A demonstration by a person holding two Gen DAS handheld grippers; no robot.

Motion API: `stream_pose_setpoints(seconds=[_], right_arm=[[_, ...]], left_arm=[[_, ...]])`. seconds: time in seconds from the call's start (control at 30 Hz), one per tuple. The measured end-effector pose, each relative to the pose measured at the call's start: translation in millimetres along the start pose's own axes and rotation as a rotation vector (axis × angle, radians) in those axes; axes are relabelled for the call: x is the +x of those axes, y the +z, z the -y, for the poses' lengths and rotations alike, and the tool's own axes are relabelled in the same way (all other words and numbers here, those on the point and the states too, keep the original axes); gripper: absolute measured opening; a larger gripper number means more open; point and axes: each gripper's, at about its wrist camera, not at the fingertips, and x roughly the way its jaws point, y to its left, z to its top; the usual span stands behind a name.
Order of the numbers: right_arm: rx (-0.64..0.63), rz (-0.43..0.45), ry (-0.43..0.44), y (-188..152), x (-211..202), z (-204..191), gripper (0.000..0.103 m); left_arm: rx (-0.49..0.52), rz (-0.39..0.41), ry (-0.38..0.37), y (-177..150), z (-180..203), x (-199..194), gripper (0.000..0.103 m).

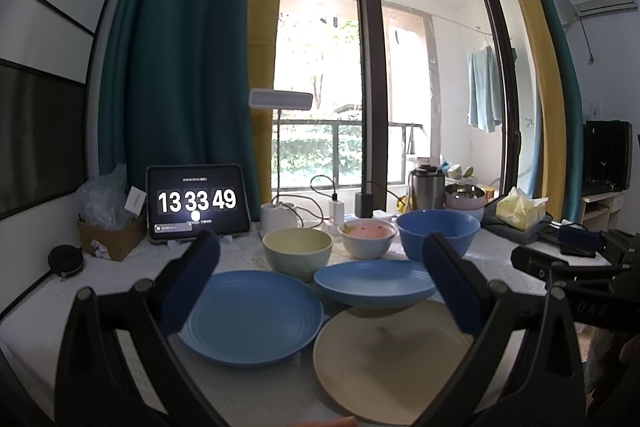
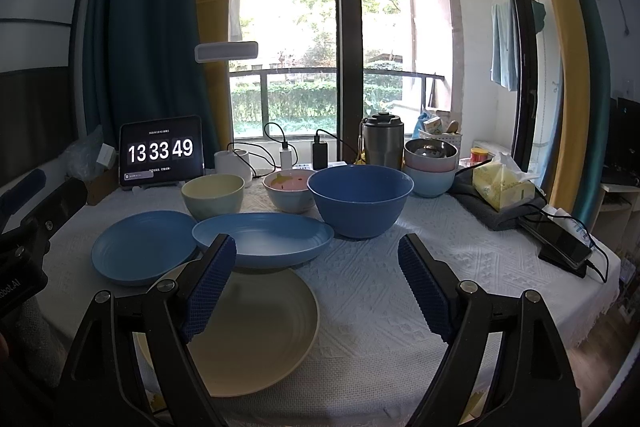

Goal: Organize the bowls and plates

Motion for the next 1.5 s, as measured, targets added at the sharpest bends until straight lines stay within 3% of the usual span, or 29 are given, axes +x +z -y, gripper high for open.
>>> stream_pose_setpoints(seconds=[0.8,1.5], right_arm=[[0.002,-0.002,0.003,-1,0,-1,0.086],[0.031,-0.036,0.024,11,52,9,0.086]], left_arm=[[0.002,-0.013,-0.006,-1,-4,5,0.102],[-0.033,-0.221,-0.046,-6,-7,79,0.101]])
